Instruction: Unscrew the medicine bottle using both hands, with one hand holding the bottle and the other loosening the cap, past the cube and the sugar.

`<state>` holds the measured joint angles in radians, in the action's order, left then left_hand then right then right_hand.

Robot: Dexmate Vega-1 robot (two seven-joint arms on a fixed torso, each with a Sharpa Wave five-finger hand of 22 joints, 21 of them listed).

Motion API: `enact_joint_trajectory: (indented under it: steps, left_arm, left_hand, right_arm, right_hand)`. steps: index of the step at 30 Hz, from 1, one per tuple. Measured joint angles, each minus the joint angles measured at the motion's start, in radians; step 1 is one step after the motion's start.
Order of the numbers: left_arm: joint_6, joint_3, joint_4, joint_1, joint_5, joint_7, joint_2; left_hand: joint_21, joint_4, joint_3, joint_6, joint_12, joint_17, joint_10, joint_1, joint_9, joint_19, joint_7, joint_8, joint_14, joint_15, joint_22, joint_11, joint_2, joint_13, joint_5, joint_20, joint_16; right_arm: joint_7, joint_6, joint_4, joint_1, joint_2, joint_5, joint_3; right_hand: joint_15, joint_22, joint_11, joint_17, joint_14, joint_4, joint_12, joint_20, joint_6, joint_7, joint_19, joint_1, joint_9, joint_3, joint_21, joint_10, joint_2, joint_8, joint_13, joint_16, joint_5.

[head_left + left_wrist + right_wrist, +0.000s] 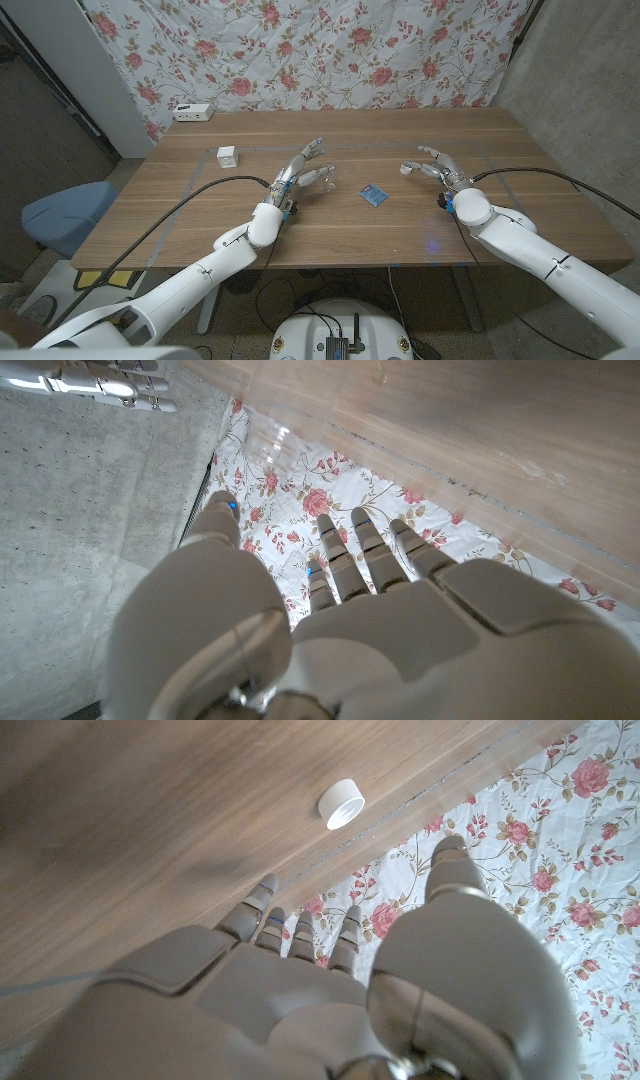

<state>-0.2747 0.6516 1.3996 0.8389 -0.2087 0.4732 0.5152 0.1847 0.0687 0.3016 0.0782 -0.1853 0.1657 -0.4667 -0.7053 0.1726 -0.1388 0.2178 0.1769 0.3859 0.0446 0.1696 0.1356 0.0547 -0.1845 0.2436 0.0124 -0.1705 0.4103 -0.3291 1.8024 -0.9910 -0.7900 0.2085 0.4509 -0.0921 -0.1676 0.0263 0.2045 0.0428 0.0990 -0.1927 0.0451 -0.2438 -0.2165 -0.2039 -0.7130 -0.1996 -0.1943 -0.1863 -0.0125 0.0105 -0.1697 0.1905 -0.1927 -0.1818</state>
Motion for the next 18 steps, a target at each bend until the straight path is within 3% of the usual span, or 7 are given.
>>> enact_joint_trajectory:
  steps: [7, 15, 18]
  left_arm:
    - [-0.016, -0.017, 0.006, 0.011, 0.022, 0.003, -0.001]
    - [-0.035, -0.036, 0.012, 0.024, 0.048, 0.005, -0.001]
    - [-0.044, -0.045, 0.015, 0.029, 0.059, 0.003, -0.001]
  left_hand:
    - [0.000, -0.004, 0.004, 0.000, 0.000, 0.000, 0.000, 0.007, 0.000, 0.005, 0.000, 0.000, 0.000, 0.000, 0.000, 0.000, -0.006, 0.000, 0.000, 0.005, 0.000]
    - [0.000, -0.012, 0.004, 0.012, -0.004, 0.000, 0.005, 0.020, 0.000, 0.005, -0.005, 0.007, 0.000, 0.000, 0.000, -0.005, -0.020, 0.000, 0.000, 0.005, 0.000]
    - [0.000, -0.012, 0.004, 0.030, -0.004, 0.000, 0.005, 0.025, 0.000, 0.000, -0.007, 0.011, 0.000, -0.001, 0.000, -0.005, -0.025, 0.000, 0.000, -0.007, 0.000]
  right_arm:
    - [0.005, 0.059, 0.009, -0.025, -0.001, 0.003, -0.026]
    - [0.006, 0.114, 0.013, -0.047, 0.005, 0.013, -0.052]
    - [0.005, 0.134, 0.017, -0.053, 0.008, 0.017, -0.059]
  right_hand:
    - [0.007, 0.000, -0.011, 0.000, -0.007, -0.008, 0.000, -0.004, 0.019, 0.002, -0.004, 0.030, 0.005, 0.006, 0.000, 0.000, -0.013, 0.000, 0.000, -0.004, 0.000]
    - [0.019, 0.000, -0.020, 0.000, -0.005, -0.038, 0.000, -0.018, 0.039, 0.004, 0.007, 0.089, 0.009, 0.022, 0.000, -0.002, -0.028, -0.001, -0.005, -0.004, 0.000]
    - [0.025, 0.000, -0.020, 0.000, 0.000, -0.050, 0.000, -0.018, 0.043, 0.004, 0.007, 0.111, 0.009, 0.027, 0.000, -0.002, -0.035, -0.004, -0.005, -0.004, 0.000]
